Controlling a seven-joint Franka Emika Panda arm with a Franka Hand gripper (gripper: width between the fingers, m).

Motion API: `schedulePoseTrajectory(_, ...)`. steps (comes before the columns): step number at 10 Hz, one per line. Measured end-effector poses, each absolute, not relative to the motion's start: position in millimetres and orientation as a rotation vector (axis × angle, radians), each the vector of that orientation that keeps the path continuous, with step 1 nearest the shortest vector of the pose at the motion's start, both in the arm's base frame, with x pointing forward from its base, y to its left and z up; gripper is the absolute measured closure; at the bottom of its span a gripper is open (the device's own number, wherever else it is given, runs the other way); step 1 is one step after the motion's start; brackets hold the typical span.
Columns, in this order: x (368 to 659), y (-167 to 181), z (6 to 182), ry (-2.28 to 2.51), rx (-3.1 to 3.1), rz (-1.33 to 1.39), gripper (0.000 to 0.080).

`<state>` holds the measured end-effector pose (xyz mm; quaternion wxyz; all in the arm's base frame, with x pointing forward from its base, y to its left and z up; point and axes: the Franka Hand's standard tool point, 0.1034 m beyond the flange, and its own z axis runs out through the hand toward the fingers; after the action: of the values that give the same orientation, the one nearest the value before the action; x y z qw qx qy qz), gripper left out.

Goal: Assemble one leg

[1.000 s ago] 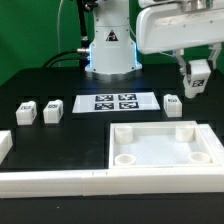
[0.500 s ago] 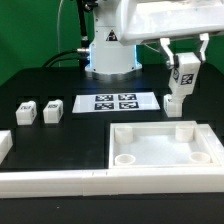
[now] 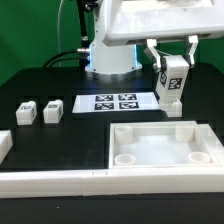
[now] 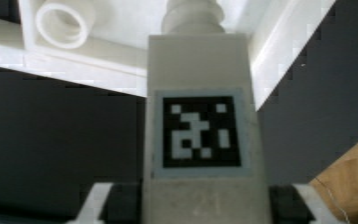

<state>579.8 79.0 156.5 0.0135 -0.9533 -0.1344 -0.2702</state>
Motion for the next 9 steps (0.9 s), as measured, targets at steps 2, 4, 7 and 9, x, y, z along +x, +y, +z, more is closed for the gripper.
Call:
schedulePoseTrajectory(2, 578, 66, 149.5, -0.402, -2.919, -1.094, 0.0506)
schedulePoseTrajectory(4, 568, 62, 118.8, -0.41, -2.967, -0.903, 0.0506)
schedulePoseTrajectory(7, 582, 82, 122.8, -0.404, -2.95, -0.875, 0.0506)
schedulePoseTrajectory(9, 585, 102, 124.8, -0.401, -2.934, -0.846, 0.0506)
